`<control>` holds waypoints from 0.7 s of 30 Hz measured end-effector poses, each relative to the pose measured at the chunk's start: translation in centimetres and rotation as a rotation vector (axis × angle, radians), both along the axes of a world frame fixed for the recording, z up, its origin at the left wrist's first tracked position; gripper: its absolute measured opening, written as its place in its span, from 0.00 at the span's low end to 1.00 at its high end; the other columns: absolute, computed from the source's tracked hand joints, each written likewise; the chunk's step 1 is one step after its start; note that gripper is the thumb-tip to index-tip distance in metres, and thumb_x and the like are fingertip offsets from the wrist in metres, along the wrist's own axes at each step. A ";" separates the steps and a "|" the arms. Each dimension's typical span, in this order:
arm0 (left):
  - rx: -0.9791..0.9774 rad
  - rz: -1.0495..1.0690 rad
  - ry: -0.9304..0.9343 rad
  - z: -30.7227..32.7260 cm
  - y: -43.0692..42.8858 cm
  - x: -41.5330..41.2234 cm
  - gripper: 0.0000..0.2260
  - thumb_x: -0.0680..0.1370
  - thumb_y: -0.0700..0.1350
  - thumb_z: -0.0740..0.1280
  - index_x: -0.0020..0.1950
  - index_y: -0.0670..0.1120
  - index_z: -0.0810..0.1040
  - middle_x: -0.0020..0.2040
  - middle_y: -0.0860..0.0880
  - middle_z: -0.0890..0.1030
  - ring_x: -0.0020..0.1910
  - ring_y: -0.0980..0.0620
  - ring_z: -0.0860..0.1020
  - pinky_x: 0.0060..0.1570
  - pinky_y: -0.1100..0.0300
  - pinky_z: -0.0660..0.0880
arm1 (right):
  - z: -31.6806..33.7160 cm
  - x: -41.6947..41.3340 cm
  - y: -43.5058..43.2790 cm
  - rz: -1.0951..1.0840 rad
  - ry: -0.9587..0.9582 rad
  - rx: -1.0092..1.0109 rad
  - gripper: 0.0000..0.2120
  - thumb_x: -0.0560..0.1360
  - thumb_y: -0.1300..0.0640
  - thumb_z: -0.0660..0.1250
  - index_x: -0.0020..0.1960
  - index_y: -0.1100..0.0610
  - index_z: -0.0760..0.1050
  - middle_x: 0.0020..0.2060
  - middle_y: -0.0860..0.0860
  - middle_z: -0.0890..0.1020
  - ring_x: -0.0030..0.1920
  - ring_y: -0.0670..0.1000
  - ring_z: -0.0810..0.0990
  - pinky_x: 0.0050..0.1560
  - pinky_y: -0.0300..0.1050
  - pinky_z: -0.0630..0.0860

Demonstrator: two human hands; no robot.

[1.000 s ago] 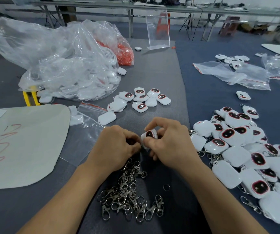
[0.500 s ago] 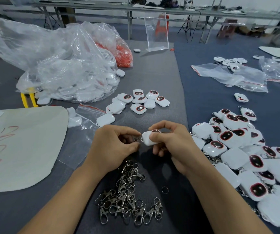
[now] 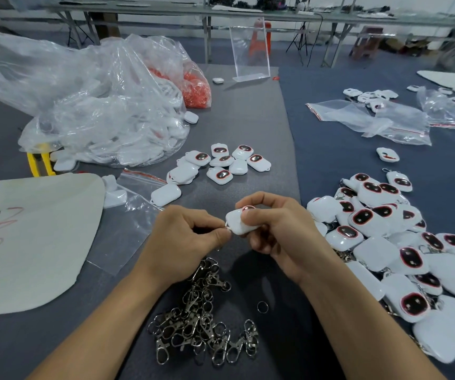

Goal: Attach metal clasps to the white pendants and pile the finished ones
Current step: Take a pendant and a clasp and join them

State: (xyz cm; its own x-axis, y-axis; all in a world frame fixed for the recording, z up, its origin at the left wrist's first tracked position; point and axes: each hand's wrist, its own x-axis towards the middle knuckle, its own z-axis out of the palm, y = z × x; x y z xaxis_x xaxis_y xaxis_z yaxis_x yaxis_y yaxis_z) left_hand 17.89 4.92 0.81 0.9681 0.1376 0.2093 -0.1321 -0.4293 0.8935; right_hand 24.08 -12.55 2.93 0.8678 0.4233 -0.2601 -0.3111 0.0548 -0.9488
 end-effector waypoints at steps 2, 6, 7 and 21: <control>0.006 -0.014 0.032 -0.2 -0.3 -0.2 0.02 0.69 0.45 0.77 0.38 0.52 0.88 0.28 0.57 0.79 0.29 0.61 0.72 0.32 0.67 0.66 | 0.0 -0.2 0.0 -0.002 -0.041 0.003 0.08 0.74 0.70 0.67 0.47 0.60 0.81 0.32 0.59 0.82 0.22 0.49 0.71 0.22 0.37 0.63; -0.016 0.036 0.020 -0.3 -0.5 -0.2 0.02 0.69 0.48 0.75 0.37 0.51 0.87 0.30 0.50 0.81 0.30 0.58 0.73 0.32 0.60 0.68 | 0.0 -0.7 0.7 -0.040 -0.059 0.078 0.07 0.74 0.69 0.69 0.47 0.59 0.82 0.32 0.58 0.82 0.23 0.49 0.74 0.22 0.38 0.67; -0.067 0.052 0.007 -0.2 -0.6 0.0 0.03 0.69 0.48 0.74 0.39 0.51 0.87 0.32 0.48 0.83 0.32 0.57 0.75 0.34 0.58 0.70 | 0.0 -0.7 0.8 -0.050 -0.036 0.116 0.07 0.75 0.69 0.70 0.47 0.59 0.82 0.32 0.57 0.82 0.23 0.49 0.75 0.22 0.38 0.68; 0.276 0.096 -0.119 0.0 -1.0 -0.2 0.05 0.70 0.45 0.73 0.36 0.47 0.86 0.29 0.52 0.76 0.30 0.58 0.72 0.32 0.61 0.65 | -0.1 -0.9 0.9 -0.066 -0.168 0.104 0.08 0.66 0.61 0.74 0.45 0.53 0.86 0.31 0.53 0.82 0.23 0.47 0.70 0.23 0.36 0.64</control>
State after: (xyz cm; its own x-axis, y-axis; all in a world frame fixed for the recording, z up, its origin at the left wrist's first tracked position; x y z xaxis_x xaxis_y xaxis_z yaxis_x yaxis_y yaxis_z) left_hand 17.69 3.96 0.85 0.9201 0.1495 0.3620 -0.1755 -0.6690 0.7223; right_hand 23.21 -11.69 2.84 0.9222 0.3810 -0.0667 -0.1410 0.1704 -0.9752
